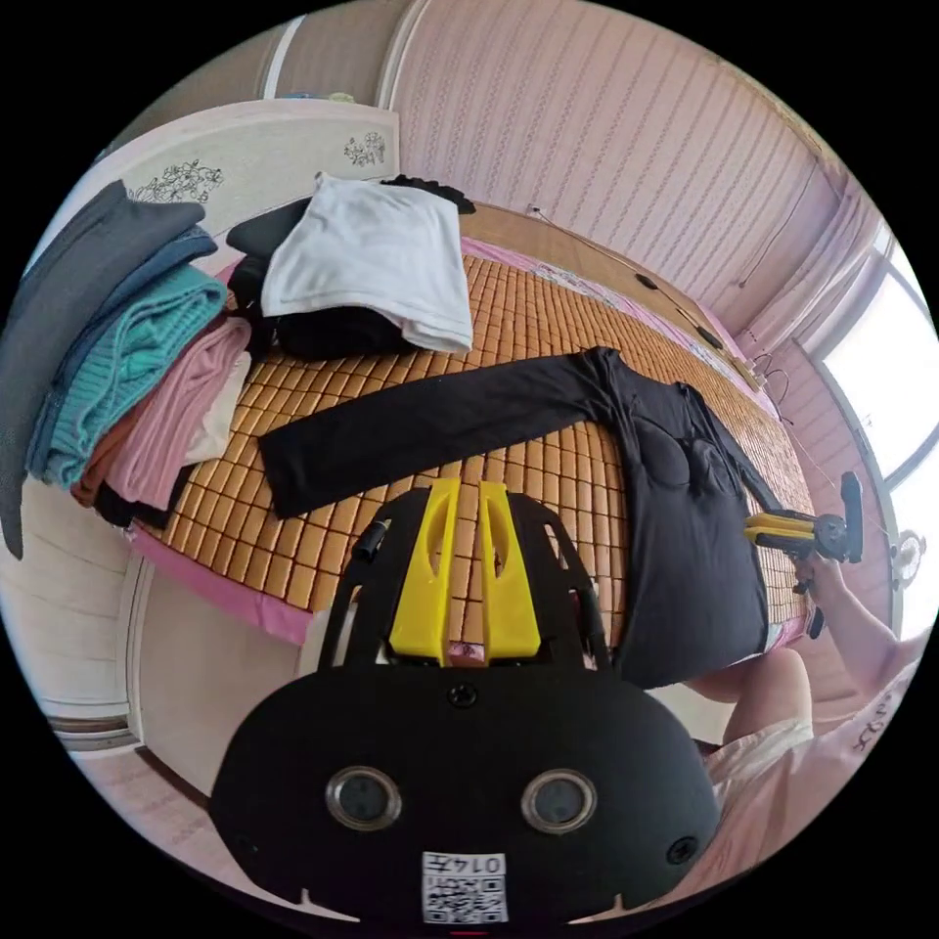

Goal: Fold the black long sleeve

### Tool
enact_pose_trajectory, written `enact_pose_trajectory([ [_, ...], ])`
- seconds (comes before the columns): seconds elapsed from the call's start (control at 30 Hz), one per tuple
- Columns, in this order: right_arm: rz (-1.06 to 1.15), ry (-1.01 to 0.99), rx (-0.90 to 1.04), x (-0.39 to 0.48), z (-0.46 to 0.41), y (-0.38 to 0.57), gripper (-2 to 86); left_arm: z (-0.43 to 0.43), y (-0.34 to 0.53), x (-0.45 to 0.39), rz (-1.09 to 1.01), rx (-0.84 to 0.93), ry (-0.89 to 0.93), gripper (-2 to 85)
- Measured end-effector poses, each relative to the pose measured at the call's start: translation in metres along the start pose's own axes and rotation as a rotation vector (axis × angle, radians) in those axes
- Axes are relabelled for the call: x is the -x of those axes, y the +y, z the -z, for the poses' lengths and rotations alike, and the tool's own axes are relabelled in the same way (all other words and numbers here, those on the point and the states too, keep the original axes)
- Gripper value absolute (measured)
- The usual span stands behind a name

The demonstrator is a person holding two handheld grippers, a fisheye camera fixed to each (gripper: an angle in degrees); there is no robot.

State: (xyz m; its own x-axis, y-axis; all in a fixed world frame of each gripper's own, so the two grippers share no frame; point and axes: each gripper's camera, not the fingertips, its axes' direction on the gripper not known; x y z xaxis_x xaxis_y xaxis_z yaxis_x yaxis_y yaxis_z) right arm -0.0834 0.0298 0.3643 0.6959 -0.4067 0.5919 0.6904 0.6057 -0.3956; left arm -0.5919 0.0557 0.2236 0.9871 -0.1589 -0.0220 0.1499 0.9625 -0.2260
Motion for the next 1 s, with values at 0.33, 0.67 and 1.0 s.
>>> enact_pose_trajectory([
  [0.33,0.355,0.002,-0.07,0.143,-0.032,-0.196,8.4,0.005,0.018,0.118,0.171,-0.047,-0.001,3.9],
  [0.67,0.645,0.054,-0.009,0.278,-0.107,-0.303,11.1,-0.039,0.011,0.128,0.173,-0.034,-0.038,7.6],
  [1.0,0.629,0.024,0.103,0.306,-0.166,-0.316,4.2,-0.062,0.032,0.115,0.177,-0.038,-0.021,1.2],
])
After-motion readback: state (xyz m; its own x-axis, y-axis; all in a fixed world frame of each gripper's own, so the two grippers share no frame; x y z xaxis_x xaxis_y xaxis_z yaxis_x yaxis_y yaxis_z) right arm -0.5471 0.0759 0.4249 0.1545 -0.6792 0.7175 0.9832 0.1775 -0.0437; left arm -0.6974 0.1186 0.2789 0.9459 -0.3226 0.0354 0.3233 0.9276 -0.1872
